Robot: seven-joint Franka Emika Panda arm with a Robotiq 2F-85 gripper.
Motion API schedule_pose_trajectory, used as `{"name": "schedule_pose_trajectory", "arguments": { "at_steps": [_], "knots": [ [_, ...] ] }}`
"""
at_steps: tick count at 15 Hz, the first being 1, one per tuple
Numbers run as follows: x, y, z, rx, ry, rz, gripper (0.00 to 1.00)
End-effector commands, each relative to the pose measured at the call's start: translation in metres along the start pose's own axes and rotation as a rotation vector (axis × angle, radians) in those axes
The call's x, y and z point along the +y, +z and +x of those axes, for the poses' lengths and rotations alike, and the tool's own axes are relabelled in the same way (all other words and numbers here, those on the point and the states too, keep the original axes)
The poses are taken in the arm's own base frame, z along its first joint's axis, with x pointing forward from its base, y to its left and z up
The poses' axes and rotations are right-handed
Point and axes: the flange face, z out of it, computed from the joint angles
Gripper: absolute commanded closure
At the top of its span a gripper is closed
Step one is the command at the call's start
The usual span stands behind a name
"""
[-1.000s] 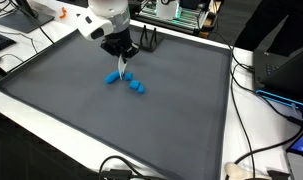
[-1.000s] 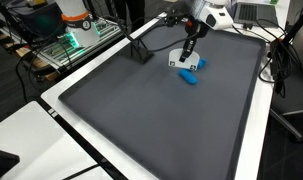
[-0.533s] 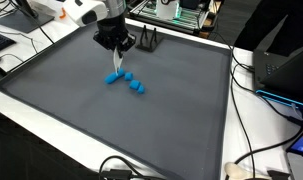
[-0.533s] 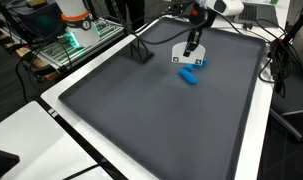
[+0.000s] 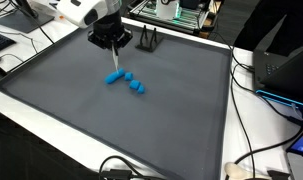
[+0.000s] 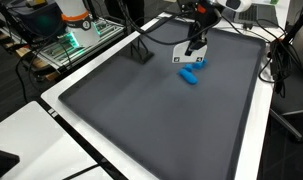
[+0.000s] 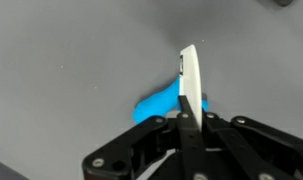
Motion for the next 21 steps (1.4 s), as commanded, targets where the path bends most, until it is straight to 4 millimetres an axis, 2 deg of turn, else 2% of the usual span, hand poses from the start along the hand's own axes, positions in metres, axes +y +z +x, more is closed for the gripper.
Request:
{"name": "schedule_pose_trajectory", "arguments": {
  "at_steps": [1,9,21],
  "knots": [
    [0.002,0.007,0.011,-0.041,-0.094,-0.034,0.99],
    [-0.002,0.028,0.027,-0.058,-0.187,-0.048,0.99],
    [-0.007,0.038,0.039,-0.052,-0.238,-0.074,0.99]
  ]
}}
